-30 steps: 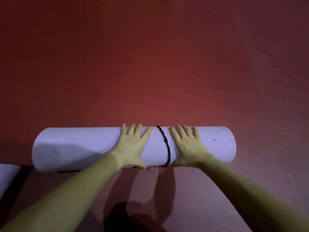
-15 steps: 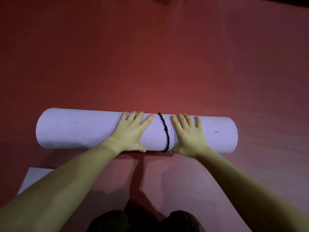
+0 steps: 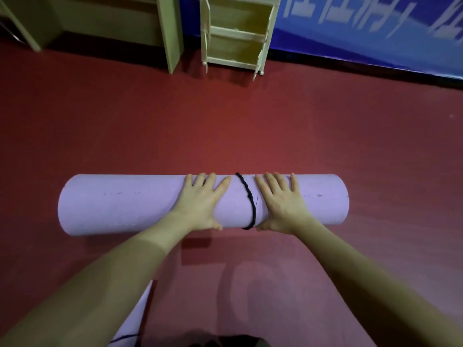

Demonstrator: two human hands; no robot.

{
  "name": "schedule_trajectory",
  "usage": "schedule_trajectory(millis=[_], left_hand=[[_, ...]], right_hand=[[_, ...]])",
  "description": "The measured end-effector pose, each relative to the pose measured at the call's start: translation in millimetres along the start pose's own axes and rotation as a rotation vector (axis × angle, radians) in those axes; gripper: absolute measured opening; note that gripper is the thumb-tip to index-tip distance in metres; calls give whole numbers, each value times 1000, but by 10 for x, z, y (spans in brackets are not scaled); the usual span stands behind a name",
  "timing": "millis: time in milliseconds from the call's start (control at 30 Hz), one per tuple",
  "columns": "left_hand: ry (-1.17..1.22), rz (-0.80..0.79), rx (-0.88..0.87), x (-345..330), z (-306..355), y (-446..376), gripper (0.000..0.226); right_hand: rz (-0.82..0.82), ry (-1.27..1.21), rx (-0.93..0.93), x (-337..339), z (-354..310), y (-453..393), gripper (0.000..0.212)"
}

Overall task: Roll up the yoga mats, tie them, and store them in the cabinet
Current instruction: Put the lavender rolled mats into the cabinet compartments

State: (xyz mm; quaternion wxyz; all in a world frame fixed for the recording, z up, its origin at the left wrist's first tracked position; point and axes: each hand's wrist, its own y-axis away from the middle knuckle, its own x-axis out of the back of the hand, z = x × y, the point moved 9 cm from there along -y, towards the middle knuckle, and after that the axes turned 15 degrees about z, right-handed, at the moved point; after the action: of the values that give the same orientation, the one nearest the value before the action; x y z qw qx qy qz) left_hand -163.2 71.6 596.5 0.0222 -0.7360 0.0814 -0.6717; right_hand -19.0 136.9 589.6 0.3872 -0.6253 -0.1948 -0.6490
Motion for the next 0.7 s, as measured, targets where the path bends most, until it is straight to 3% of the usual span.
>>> schedule_trajectory(millis=[333,700], left_hand=[[-85,53,-25,802,-445,-617,124],[-147,122,4,1021,-1172,-2605,123]], right_hand=[[1,88,51,750,284,-758,131],[48,58,116,720,1510,-2592,131]])
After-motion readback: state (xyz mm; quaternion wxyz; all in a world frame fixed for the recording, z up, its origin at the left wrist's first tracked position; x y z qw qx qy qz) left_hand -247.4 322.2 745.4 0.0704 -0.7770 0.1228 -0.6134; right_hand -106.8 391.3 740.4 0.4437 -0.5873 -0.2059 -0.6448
